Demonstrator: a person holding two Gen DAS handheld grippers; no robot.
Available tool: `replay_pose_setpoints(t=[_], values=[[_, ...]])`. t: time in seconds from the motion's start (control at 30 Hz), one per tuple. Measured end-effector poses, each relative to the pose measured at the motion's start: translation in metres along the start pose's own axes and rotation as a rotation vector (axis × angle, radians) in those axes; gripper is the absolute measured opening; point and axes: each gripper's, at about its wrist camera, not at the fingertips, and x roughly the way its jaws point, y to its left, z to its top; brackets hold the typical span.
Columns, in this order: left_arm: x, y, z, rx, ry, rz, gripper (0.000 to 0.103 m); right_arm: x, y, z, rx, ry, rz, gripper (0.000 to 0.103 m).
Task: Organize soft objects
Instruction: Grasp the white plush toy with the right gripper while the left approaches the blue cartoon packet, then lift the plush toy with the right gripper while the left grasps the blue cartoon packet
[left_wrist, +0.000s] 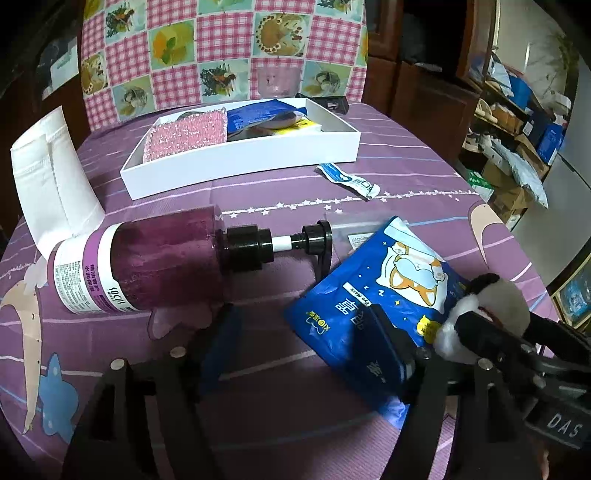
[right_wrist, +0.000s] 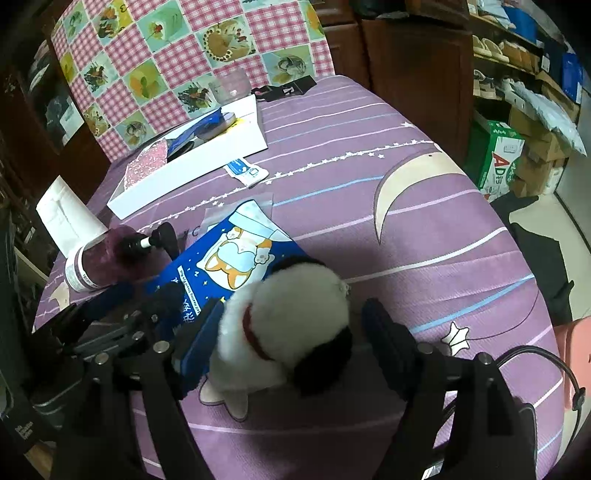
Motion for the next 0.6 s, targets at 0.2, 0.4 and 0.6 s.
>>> replay_pose_setpoints(t=[0.2, 0.4, 0.6], values=[[0.003, 0.004, 0.001, -0.016, 0.013, 0.002, 0.075, -0.001, 0.001, -0.003, 0.003, -0.032, -0.009, 0.081], [0.004, 0.007, 0.002, -0.032, 0.021, -0.019, 0.079, -0.005, -0.001, -0.007, 0.042, -0.045, 0.015, 0.082], [0.004, 0.006, 0.002, -0.028, 0.022, -0.025, 0.079, -0.008, -0.001, -0.01, 0.056, -0.046, 0.074, 0.08]])
